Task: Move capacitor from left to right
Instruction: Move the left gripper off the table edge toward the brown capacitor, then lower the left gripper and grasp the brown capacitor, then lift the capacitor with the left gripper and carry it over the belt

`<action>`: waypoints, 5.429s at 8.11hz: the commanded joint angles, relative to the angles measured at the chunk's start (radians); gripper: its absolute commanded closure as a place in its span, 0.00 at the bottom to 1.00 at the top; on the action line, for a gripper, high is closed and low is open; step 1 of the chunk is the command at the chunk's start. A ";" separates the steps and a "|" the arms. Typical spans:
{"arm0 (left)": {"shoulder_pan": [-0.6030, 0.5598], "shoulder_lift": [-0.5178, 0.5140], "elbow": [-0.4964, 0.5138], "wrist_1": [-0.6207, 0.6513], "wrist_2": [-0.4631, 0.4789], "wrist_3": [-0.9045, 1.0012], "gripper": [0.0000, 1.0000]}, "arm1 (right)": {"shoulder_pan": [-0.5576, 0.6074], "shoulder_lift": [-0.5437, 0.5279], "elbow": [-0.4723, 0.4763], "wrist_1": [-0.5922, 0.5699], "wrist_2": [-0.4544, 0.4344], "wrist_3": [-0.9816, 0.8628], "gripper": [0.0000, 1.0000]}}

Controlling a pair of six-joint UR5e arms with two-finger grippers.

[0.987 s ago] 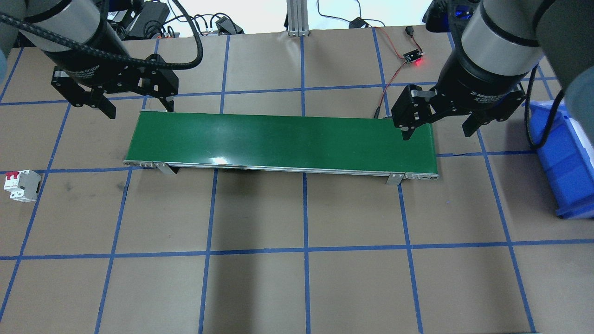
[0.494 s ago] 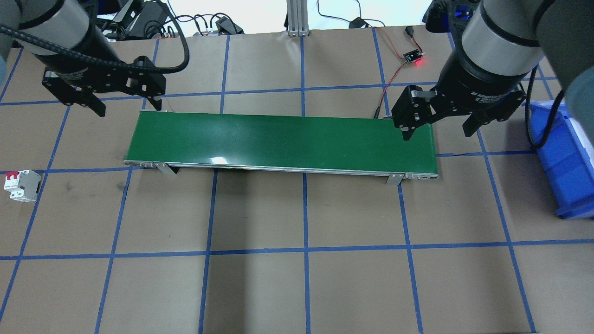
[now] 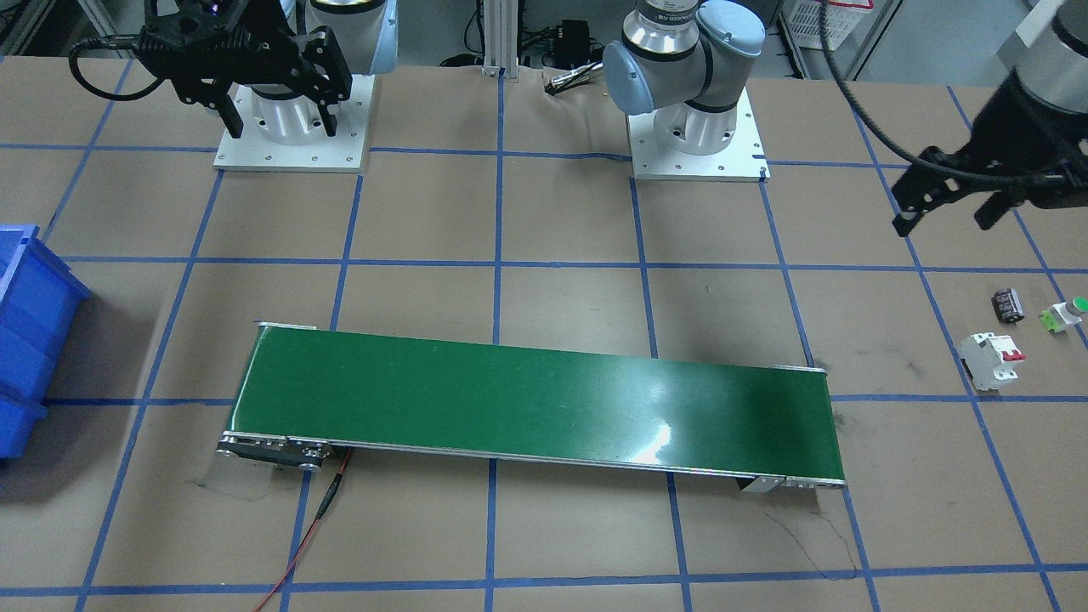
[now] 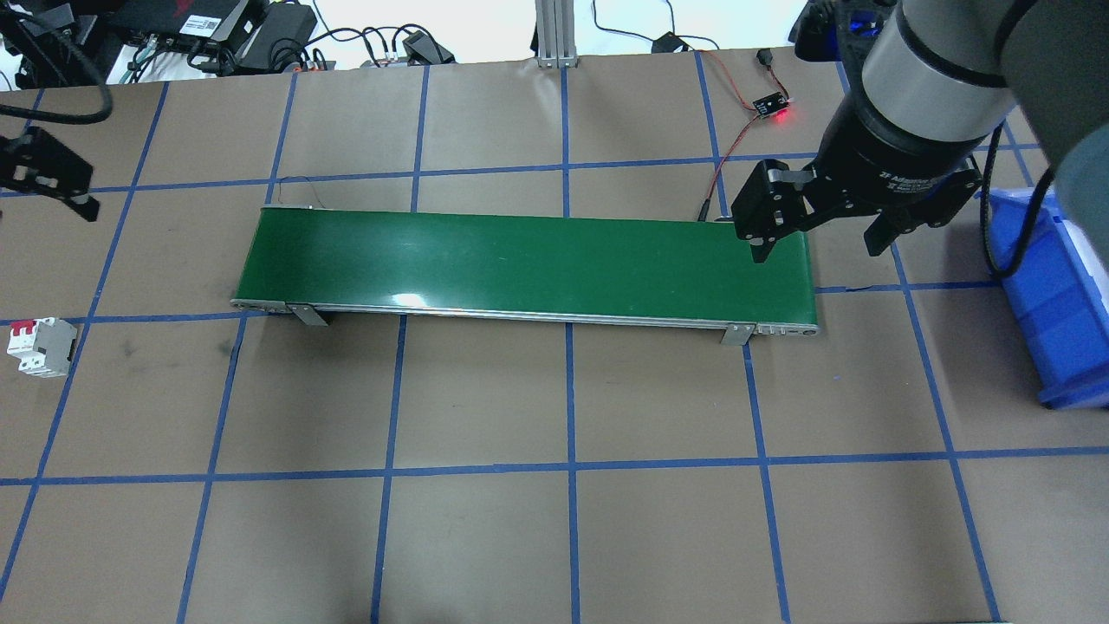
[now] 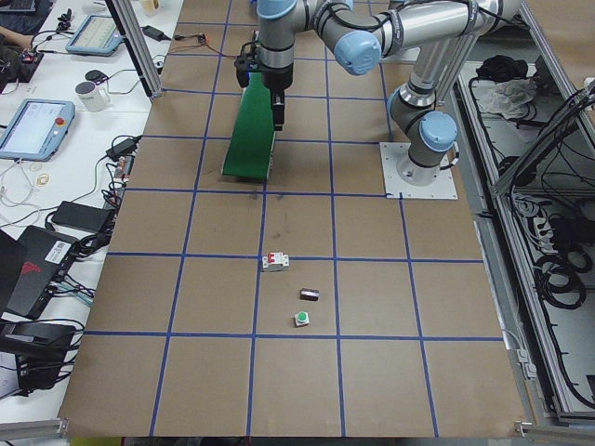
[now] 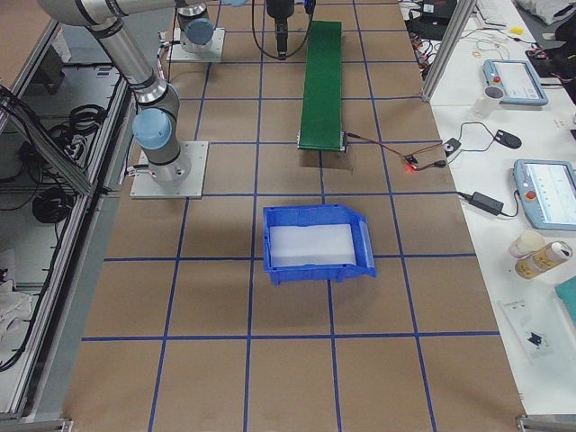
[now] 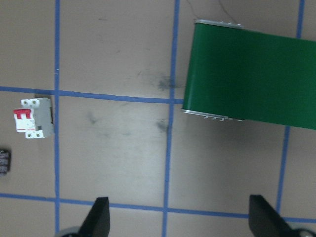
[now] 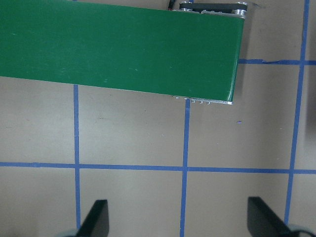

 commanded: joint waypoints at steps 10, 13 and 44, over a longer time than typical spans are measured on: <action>0.571 -0.499 -0.087 0.594 0.053 0.642 0.00 | 0.000 -0.001 0.000 -0.005 0.000 0.003 0.00; 0.571 -0.496 -0.167 0.589 0.067 0.644 0.00 | 0.000 0.001 0.000 -0.005 0.000 0.001 0.00; 0.034 -0.338 -0.054 0.313 0.080 0.101 1.00 | -0.001 -0.002 -0.001 0.005 -0.003 0.000 0.00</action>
